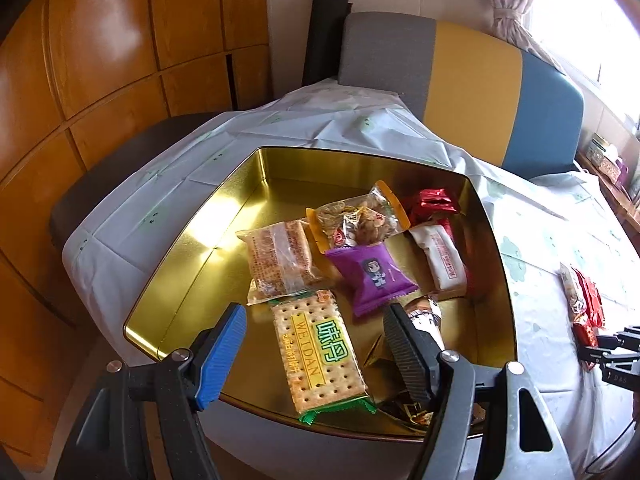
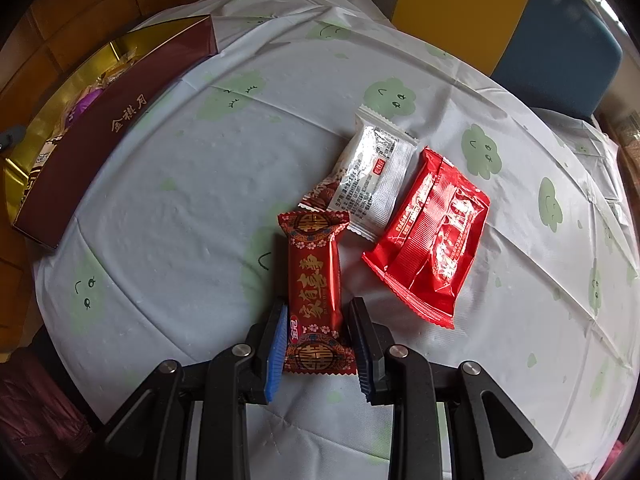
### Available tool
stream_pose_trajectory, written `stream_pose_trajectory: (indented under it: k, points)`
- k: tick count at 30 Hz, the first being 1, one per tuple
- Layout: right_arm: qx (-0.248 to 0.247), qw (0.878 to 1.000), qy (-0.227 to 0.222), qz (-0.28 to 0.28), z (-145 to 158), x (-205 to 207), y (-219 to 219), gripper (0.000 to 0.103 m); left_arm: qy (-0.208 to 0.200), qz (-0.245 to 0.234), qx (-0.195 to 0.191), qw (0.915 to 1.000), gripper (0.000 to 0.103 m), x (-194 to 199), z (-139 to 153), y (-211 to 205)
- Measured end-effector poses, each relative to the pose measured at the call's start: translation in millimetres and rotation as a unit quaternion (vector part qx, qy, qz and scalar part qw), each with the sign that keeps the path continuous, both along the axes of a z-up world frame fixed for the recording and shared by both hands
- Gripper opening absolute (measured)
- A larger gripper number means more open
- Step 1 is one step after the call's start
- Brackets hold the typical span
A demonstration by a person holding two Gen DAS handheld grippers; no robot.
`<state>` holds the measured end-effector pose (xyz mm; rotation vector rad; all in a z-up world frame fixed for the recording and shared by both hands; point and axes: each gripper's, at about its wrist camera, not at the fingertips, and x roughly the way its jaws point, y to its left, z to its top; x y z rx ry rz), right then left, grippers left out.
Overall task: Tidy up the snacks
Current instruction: 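Carry the red gold-printed packet into the gold tin and open the right tool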
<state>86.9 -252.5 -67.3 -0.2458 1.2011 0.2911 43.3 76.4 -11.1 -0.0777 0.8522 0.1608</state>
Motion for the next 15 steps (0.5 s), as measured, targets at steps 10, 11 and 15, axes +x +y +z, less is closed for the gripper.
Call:
stream_pose_trajectory:
  k: [10,11,15]
  points:
    - [-0.004,1.0,-0.005,-0.003,0.6,-0.4,-0.4,0.03,0.002,-0.008,-0.004,1.0,0.072,-3.1,-2.2,-0.7]
    - [-0.004,1.0,-0.005,-0.004,0.6,-0.4,-0.4,0.03,0.002,-0.007,-0.005,1.0,0.072,-3.5,-1.9,-0.1]
    - [-0.014,1.0,-0.003,-0.007,1.7,0.5,2.7,0.03,-0.001,-0.008,-0.008,0.9999,0.072,-5.8,0.1,2.2]
